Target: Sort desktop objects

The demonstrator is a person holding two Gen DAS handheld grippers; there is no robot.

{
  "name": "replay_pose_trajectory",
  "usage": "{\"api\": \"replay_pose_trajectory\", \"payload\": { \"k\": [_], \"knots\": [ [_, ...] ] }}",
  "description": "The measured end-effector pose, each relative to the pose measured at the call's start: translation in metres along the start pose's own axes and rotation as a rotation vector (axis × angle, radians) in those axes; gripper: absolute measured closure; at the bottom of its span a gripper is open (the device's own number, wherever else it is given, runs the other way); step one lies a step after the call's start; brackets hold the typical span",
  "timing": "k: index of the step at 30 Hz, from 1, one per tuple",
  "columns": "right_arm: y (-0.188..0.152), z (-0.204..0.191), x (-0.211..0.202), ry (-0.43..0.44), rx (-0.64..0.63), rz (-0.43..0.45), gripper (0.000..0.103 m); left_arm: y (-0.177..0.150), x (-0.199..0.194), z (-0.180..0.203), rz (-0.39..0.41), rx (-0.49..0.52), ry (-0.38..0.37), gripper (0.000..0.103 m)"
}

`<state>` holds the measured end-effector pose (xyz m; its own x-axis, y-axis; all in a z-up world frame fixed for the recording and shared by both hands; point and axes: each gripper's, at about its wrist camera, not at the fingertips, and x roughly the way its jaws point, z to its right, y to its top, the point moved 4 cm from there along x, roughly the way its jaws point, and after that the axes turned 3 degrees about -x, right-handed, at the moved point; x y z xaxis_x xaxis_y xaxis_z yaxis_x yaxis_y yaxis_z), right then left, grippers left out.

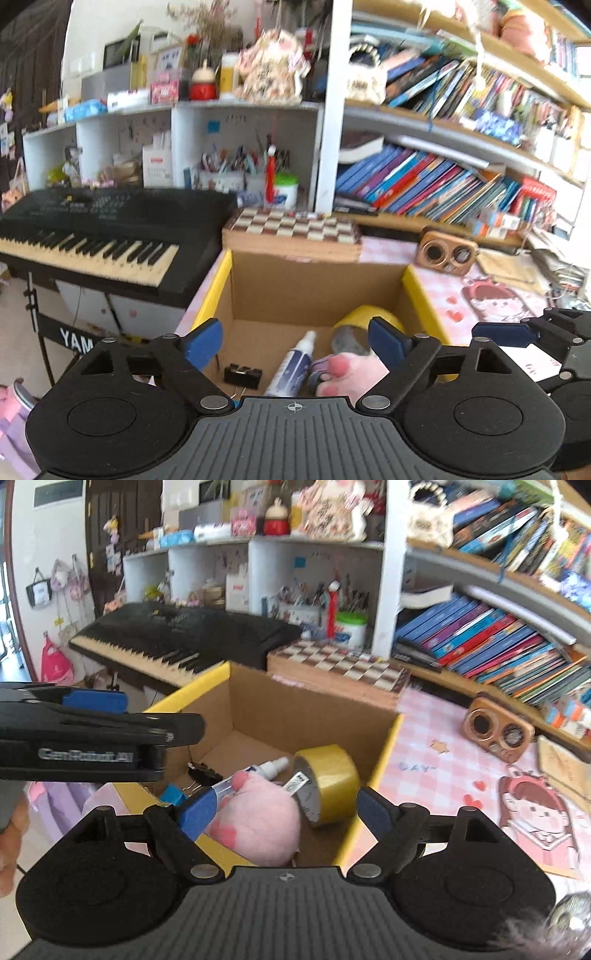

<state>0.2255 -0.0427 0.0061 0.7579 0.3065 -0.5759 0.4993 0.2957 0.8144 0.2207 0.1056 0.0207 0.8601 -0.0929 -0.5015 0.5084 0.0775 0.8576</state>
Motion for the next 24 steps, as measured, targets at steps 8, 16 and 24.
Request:
{"api": "replay_pose_trajectory", "payload": {
  "k": [8,16,24],
  "knots": [
    [-0.023,0.019,-0.055,-0.110,0.075,0.071,0.020,-0.008,-0.048,0.019,0.061,0.033,-0.014,0.007],
    [-0.063,0.030,-0.107,-0.245,0.187,0.120,0.018,-0.043,-0.077,0.028,0.026,0.036,0.021,0.004],
    [-0.114,0.025,-0.140,-0.330,0.253,0.088,0.017,-0.077,-0.099,0.043,-0.007,0.047,0.060,0.003]
  ]
}}
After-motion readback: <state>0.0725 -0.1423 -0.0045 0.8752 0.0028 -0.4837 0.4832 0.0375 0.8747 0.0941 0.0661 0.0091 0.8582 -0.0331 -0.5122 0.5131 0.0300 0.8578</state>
